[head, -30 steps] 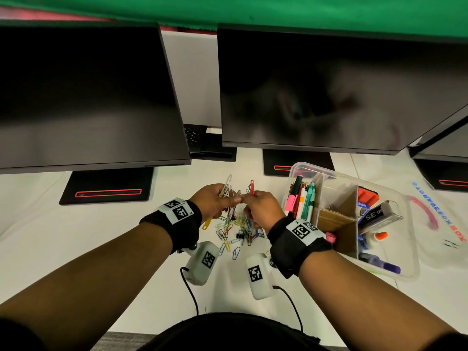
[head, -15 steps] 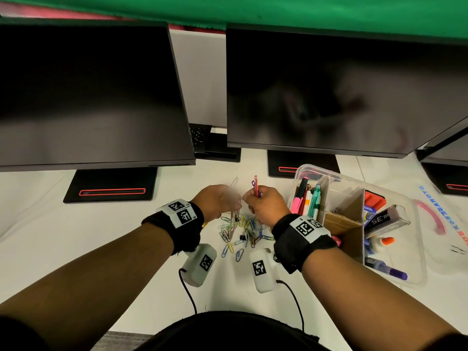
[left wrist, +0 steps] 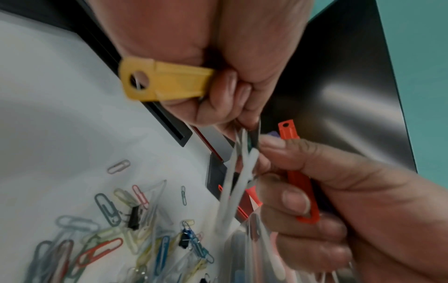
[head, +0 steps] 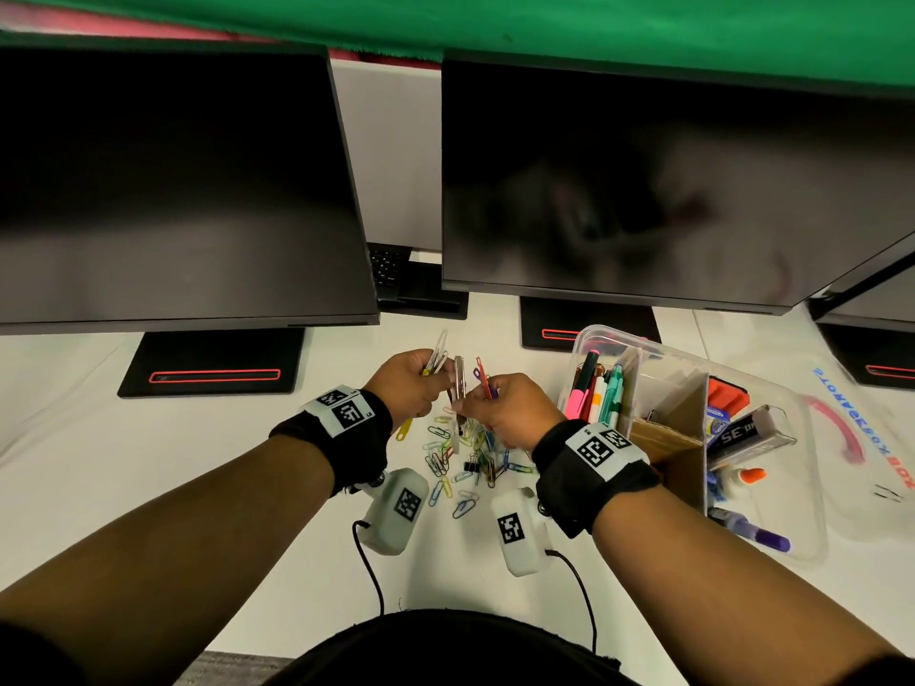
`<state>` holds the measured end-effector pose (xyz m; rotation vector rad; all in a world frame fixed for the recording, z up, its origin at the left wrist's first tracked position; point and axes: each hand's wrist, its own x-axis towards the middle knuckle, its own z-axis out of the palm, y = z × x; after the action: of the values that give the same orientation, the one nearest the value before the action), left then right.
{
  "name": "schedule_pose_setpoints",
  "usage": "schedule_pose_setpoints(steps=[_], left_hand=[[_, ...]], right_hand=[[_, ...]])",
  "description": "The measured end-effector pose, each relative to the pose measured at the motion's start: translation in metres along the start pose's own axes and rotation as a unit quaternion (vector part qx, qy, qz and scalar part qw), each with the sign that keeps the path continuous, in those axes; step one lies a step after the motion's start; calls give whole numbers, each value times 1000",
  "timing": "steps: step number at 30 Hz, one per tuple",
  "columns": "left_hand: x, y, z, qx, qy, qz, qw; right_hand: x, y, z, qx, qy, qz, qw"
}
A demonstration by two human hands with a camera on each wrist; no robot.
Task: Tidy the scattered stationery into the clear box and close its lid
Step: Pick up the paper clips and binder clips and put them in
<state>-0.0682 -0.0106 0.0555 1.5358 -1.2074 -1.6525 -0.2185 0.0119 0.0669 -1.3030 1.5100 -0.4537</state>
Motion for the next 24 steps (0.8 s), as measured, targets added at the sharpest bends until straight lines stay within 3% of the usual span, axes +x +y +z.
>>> schedule_pose_setpoints(steps=[8,16,24], left_hand=[[-2,23,20,-60,-27,12,998],[0,54,74,-46,-75,2,996],[7,72,116,-29,-128,-16,991]], right_hand=[[-13,-4,-26,71,-40,26,996],[-39,19,-83,210,27,39,977],[-58,35,-114,196,-16,29,980]])
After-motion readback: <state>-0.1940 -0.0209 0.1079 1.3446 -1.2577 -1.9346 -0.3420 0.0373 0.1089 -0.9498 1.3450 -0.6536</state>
